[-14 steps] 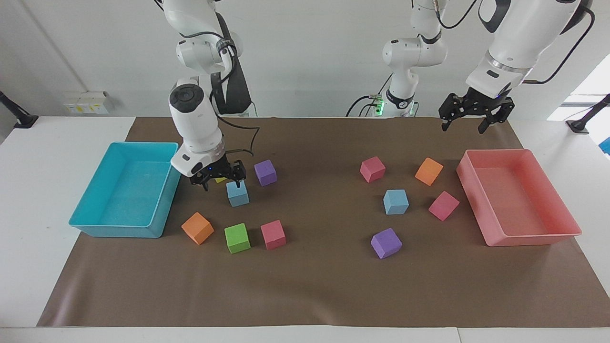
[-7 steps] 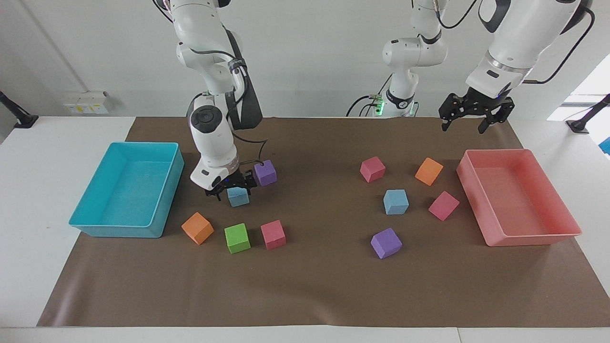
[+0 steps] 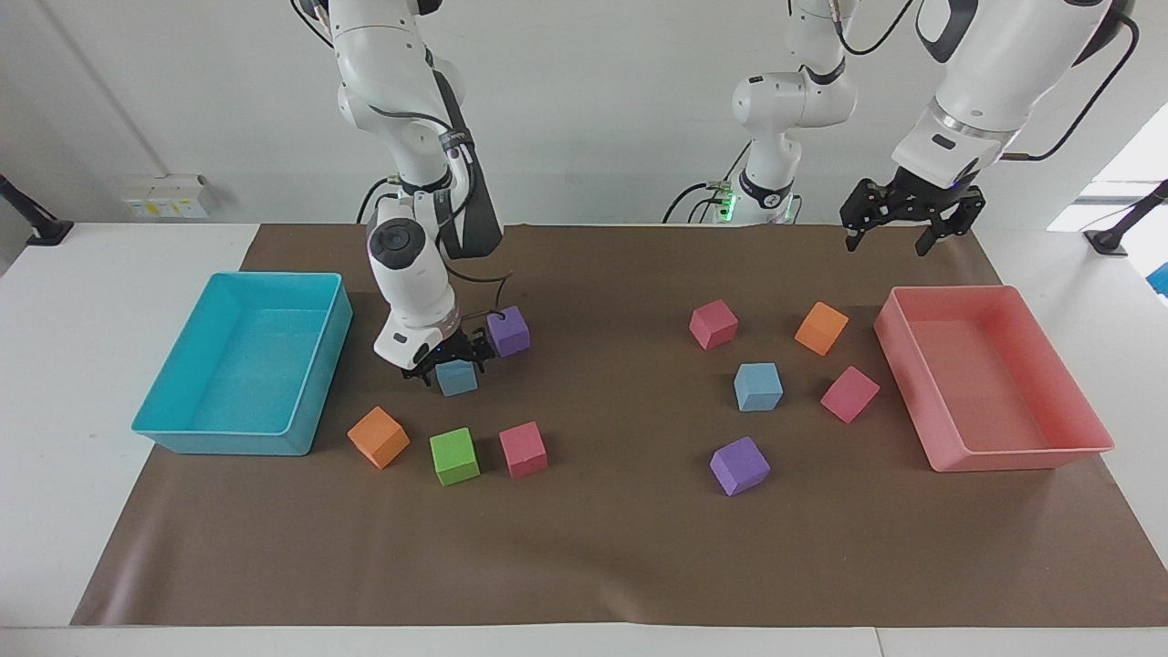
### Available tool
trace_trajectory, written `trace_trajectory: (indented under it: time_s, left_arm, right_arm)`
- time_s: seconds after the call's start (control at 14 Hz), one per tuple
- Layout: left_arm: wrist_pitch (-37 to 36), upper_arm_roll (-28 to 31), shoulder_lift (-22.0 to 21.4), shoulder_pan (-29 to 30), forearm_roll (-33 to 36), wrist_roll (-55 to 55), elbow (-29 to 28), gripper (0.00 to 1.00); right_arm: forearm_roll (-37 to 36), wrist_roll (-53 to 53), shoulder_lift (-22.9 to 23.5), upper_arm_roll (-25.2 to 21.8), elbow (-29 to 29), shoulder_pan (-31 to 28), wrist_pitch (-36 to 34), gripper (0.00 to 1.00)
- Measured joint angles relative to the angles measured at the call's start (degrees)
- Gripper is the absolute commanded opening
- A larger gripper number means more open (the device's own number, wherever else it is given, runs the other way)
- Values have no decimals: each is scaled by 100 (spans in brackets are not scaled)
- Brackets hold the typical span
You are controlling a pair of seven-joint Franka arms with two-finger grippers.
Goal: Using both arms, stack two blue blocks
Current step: 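Reach the right gripper to the light blue cube near the green cube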
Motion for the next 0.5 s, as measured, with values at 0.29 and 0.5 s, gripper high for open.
trace_trajectory:
  time_s: [0.29,0.5]
  left_arm:
    - [0,0,0,0,0,0,0,100]
    - [0,0,0,0,0,0,0,100]
  right_arm:
    - [15,0,131,-3,-81,0,180,100]
    - [19,0,157,-3,-112,0,199,92]
